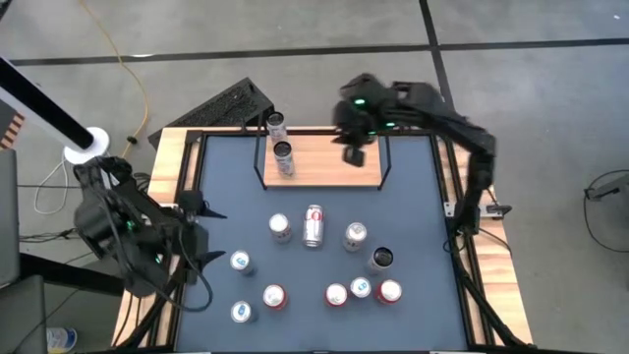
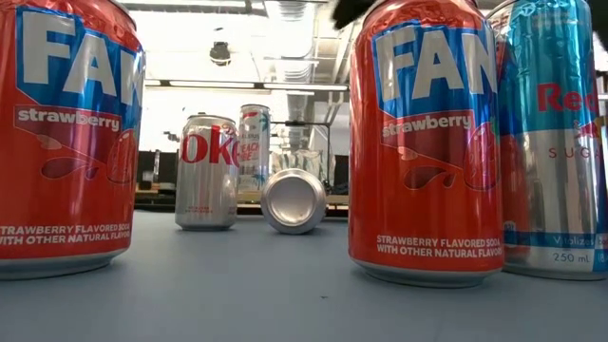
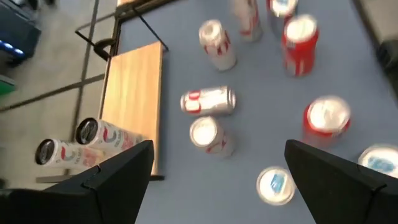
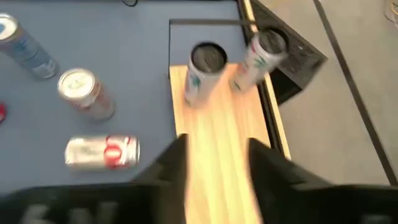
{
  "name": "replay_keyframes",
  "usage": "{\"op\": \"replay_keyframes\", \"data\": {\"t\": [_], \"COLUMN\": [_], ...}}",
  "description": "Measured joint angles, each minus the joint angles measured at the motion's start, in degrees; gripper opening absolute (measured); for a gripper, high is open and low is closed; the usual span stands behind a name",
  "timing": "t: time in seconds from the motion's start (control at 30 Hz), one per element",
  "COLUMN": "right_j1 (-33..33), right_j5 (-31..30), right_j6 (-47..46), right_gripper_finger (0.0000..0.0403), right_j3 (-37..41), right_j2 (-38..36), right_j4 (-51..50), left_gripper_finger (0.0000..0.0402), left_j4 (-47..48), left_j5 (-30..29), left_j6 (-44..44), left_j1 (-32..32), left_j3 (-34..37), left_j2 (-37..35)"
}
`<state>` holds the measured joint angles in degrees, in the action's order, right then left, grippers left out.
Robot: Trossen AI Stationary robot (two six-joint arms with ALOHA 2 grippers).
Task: Place canned beverage on shelf
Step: Put the bottom white and pink soda can aligned with the other white and pink soda can on the shelf
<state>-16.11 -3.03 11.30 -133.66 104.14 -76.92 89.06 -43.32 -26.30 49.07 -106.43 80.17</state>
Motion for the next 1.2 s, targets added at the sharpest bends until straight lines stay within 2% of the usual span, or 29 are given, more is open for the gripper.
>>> {"op": "replay_keyframes", "data": {"t": [0.07,0.1,0.27,0.43,0.5,0.57,0.7,0.83,0.93,1.07,1.2], "right_j1": [0.6,1.1,3.7,5.8,8.3,11.4,18.6,23.8,23.6,21.3,17.8], "right_j5": [-0.1,-0.1,-0.3,-1.9,-2.1,-3.7,-12.1,-23.3,-23.9,-24.2,-24.0], "right_j6": [-1.0,-1.2,-2.6,-15.1,-19.1,-22.6,-27.3,-26.2,-23.1,-15.1,-14.4], "right_gripper_finger": [0.0039,0.0021,0.0016,0.0002,0.0004,0.0004,0.0001,0.0000,0.0000,0.0000,0.0000], "right_j3": [2.8,5.2,24.0,43.9,50.9,57.0,64.7,68.7,69.2,68.4,61.9], "right_j2": [-3.7,-5.7,-16.6,-30.4,-34.4,-37.3,-41.2,-40.6,-35.7,-24.7,-14.6], "right_j4": [0.1,0.9,9.2,19.4,25.0,29.3,34.2,45.4,55.1,71.0,72.7], "left_gripper_finger": [0.0352,0.0352,0.0352,0.0352,0.0352,0.0352,0.0352,0.0352,0.0352,0.0352,0.0352], "left_j4": [-0.1,-0.1,-4.1,-16.3,-20.1,-24.3,-29.0,-35.6,-37.0,-37.5,-37.9], "left_j5": [-3.0,-4.5,-7.1,-6.5,-5.8,-4.5,1.7,15.5,24.4,26.2,26.1], "left_j6": [0.1,-0.2,-7.8,-9.0,-5.8,1.3,14.2,24.4,26.8,28.7,28.8], "left_j1": [1.1,1.7,4.6,4.9,2.0,-2.9,-15.9,-28.2,-34.7,-38.6,-40.6], "left_j3": [3.8,5.9,16.8,27.0,30.4,32.3,32.3,32.2,32.5,34.9,37.5], "left_j2": [-0.8,-1.4,-8.5,-19.0,-22.2,-24.0,-24.8,-24.8,-24.9,-26.6,-28.3]}}
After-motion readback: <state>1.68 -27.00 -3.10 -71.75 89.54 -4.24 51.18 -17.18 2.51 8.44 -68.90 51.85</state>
